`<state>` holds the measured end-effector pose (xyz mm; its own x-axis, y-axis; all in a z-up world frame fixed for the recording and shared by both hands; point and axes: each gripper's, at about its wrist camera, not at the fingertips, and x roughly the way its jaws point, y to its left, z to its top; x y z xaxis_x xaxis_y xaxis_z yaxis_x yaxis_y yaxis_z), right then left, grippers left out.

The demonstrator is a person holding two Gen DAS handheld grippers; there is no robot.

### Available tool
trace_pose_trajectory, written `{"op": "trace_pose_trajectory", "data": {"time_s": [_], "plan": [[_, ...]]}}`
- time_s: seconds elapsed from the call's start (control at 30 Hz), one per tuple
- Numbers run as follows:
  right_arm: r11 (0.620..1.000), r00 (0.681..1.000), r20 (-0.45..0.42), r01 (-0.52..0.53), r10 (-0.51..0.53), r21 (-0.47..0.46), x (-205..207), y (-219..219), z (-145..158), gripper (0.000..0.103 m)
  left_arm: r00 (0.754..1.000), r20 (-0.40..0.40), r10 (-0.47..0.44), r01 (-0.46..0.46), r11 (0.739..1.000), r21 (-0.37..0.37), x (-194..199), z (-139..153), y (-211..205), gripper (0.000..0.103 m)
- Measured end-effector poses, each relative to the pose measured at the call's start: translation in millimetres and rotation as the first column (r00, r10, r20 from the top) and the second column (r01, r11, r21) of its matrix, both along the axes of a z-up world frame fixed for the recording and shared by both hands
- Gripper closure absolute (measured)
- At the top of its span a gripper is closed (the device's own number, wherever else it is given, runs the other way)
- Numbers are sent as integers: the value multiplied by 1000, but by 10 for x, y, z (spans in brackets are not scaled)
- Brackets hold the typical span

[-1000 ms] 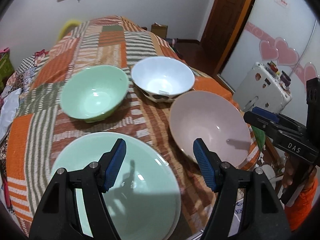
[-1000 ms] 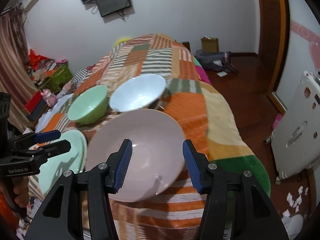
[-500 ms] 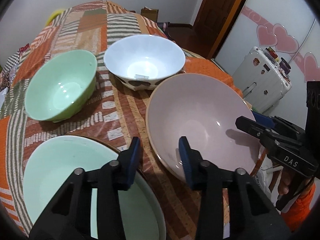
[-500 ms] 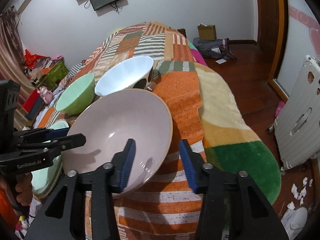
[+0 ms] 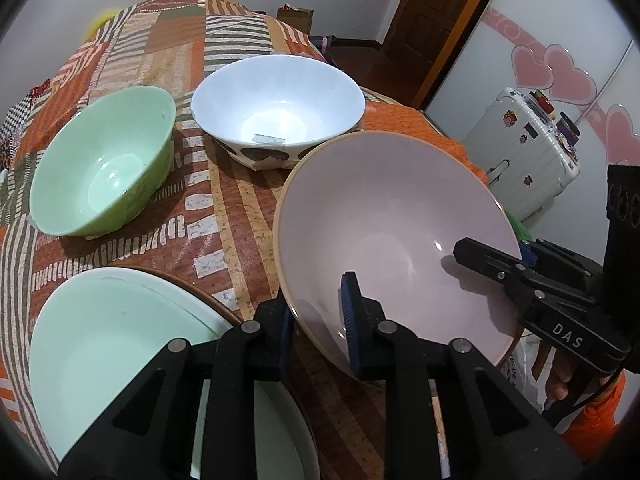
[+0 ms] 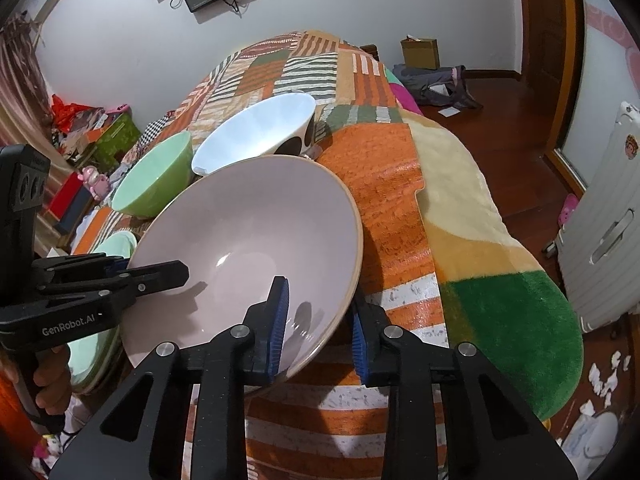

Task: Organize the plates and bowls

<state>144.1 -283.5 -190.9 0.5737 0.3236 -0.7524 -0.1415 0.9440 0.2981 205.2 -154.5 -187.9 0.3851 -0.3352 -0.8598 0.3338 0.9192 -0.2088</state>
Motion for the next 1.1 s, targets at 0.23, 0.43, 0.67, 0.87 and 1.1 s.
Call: {"op": "trace_pose_trajectory", "data": {"time_s": [0.23,0.43,0.67,0.87,1.1], "plan": [[1000,1000,19,4,-5,3,-51,30,116,77,1000,18,13,-12,1000,-15,-95,110,51,81],[1000,999,52,-8,8,-2,-110,128,261,77,998,62,29,-27,999,-33,-212,295,184,81],[999,995,87,-39,39,-10,-149,337,407,77,993,96,68,-63,997,-50,-348,472,444,81],[996,991,105,-84,84,-8,-169,588,485,77,986,120,115,-109,993,-54,-507,586,723,81],[988,981,123,-151,152,-19,-195,944,554,77,973,143,179,-171,983,-64,-685,675,1102,81]]}}
